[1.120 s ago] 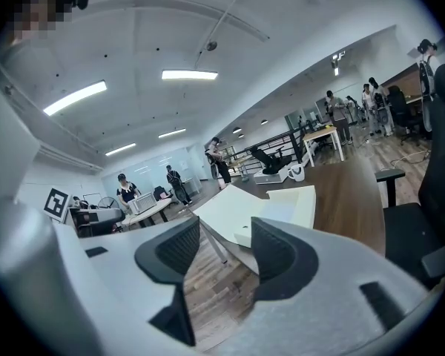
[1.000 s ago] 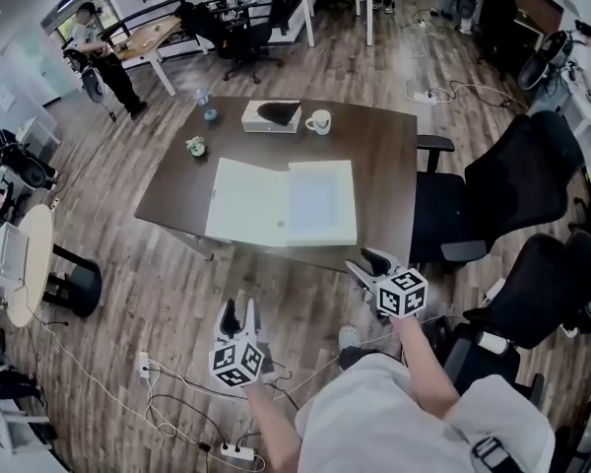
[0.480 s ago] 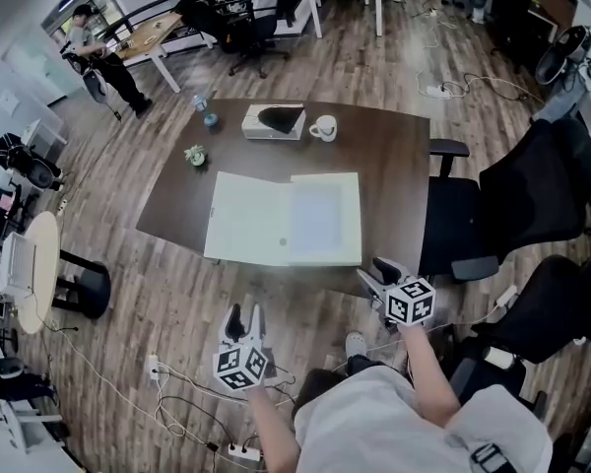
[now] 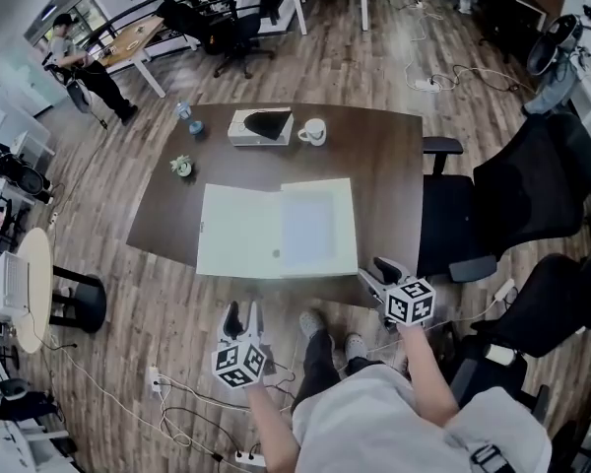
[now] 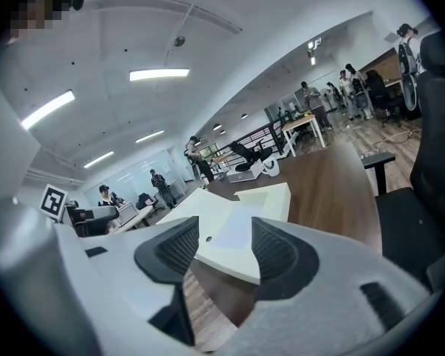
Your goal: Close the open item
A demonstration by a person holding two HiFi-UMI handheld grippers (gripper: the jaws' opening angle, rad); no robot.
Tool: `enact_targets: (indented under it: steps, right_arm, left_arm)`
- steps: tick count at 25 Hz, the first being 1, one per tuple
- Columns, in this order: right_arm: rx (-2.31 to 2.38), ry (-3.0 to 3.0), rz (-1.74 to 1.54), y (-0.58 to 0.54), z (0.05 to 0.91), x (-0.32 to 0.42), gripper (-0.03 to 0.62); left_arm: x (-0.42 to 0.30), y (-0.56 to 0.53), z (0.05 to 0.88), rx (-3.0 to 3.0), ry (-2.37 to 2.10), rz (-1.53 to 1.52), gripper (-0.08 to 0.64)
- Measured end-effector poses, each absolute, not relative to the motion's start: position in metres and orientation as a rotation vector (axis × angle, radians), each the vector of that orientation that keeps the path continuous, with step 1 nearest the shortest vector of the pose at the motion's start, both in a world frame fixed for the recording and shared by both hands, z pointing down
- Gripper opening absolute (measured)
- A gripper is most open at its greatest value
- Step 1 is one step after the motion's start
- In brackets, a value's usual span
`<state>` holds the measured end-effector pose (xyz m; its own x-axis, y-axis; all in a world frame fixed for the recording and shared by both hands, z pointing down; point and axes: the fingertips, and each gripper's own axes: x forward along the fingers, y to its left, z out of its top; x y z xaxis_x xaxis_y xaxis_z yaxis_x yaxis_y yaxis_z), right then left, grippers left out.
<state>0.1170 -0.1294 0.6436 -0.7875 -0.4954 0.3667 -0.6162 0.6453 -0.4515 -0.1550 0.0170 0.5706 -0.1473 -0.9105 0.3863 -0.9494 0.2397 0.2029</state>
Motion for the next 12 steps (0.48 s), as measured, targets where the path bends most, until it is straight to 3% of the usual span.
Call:
enact_targets:
  steps: [12]
  right_arm:
    - [1.014, -2.646, 0.784, -0.200, 0.632, 0.072, 0.222]
  left_arm:
    - [-0.241, -0.047, 0.555, 1.709, -2.148, 0.053, 0.198]
